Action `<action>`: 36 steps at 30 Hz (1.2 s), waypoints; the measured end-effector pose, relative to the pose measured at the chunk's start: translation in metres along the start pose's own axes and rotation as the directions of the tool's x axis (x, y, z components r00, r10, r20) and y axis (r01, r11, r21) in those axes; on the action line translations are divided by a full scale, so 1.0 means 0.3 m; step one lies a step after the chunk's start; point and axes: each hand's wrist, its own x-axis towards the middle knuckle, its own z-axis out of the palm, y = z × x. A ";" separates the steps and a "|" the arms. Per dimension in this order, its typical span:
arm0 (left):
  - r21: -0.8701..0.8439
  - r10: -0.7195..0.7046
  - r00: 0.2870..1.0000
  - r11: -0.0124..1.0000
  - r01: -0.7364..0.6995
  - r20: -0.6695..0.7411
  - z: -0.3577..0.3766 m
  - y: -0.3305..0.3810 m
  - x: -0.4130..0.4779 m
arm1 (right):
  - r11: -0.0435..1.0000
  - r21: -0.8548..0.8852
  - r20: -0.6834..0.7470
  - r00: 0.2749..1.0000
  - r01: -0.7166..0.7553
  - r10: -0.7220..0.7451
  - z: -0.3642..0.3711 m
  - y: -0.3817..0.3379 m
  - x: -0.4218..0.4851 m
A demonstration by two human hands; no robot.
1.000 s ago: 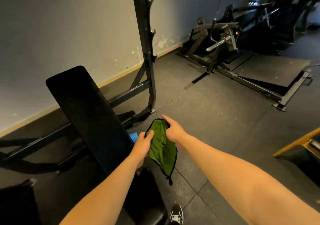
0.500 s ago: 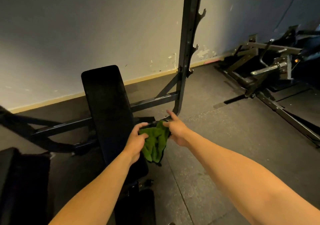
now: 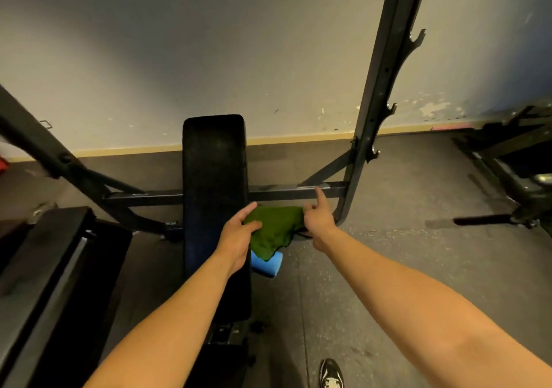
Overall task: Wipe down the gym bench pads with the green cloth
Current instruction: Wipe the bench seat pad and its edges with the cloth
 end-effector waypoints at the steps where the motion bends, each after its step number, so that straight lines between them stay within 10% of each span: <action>1: -0.045 0.014 0.999 0.999 -0.016 -0.050 0.027 0.007 0.012 | 0.999 0.021 0.052 0.998 -0.030 0.029 -0.011 -0.013 0.027; 8: -0.090 0.050 0.992 0.994 -0.060 -0.117 0.036 0.077 0.062 | 0.979 -0.194 0.337 0.942 0.064 0.005 -0.021 -0.099 0.110; 17: 0.692 0.163 0.980 0.721 -0.042 -0.110 -0.144 0.123 0.187 | 0.698 -0.400 0.331 0.804 0.593 -0.494 0.149 -0.181 0.195; 27: 0.388 0.139 0.984 0.918 -0.085 -0.115 -0.309 0.239 0.347 | 0.907 -0.284 0.372 0.908 0.311 -0.194 0.328 -0.310 0.333; 32: 0.643 0.123 0.990 0.764 -0.049 -0.071 -0.390 0.297 0.460 | 0.514 -0.666 0.519 0.831 0.541 -0.202 0.435 -0.338 0.421; 36: 0.718 0.221 0.960 0.695 -0.029 -0.175 -0.429 0.327 0.565 | 0.430 -0.725 0.463 0.843 0.538 -0.274 0.494 -0.381 0.491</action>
